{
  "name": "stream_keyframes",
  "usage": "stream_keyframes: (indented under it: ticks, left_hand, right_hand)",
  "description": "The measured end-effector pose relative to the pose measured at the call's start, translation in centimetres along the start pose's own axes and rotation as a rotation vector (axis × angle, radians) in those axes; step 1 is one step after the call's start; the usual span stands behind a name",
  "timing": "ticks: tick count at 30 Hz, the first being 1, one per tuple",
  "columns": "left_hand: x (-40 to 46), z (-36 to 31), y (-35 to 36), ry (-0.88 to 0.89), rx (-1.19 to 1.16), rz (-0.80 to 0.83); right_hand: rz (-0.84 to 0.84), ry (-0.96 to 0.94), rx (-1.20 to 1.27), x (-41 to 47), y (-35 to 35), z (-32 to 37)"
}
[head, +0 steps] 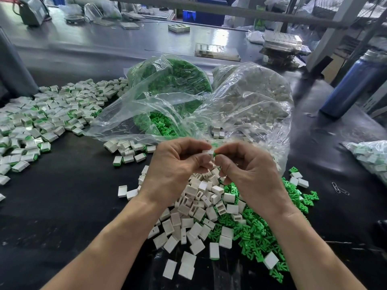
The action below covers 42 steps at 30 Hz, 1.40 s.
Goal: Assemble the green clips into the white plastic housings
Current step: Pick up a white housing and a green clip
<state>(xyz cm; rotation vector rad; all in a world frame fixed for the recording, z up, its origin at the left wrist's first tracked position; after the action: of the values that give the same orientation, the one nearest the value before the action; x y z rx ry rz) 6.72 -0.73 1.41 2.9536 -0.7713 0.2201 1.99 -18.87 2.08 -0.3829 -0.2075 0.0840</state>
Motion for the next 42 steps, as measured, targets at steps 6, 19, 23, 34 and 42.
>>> stream_keyframes:
  ticks: [6,19,23,34,42]
  left_hand:
    - [0.1,-0.2,0.2,0.009,0.087,-0.009]
    - [-0.2,-0.3,0.2,0.060,0.241,0.000]
    - [-0.3,-0.5,0.3,0.077,0.287,0.010]
    - [-0.2,-0.6,0.4,0.094,0.233,-0.004]
    - [0.1,-0.7,0.4,0.098,0.121,-0.028]
  right_hand:
    - [-0.047,0.032,0.200,0.3,0.5,0.1]
    - [-0.096,0.036,0.143,0.1,0.5,0.5]
    - [-0.088,0.035,0.059,0.0,0.5,0.9]
    - [-0.113,0.025,0.182,0.1,0.7,0.9]
    - [-0.122,0.020,0.451,0.3,0.9,0.9]
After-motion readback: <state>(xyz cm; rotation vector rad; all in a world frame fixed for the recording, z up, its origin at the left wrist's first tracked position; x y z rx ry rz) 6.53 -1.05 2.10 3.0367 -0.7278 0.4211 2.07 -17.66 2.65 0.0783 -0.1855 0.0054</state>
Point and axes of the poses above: each hand's wrist, its own x-axis towards the middle knuckle, its own y-axis out of the palm, z = x × y, the point moved 1 cm from there along x, towards the middle knuckle, and after that the axes turned 10 degrees about z, right-handed, at the moved point
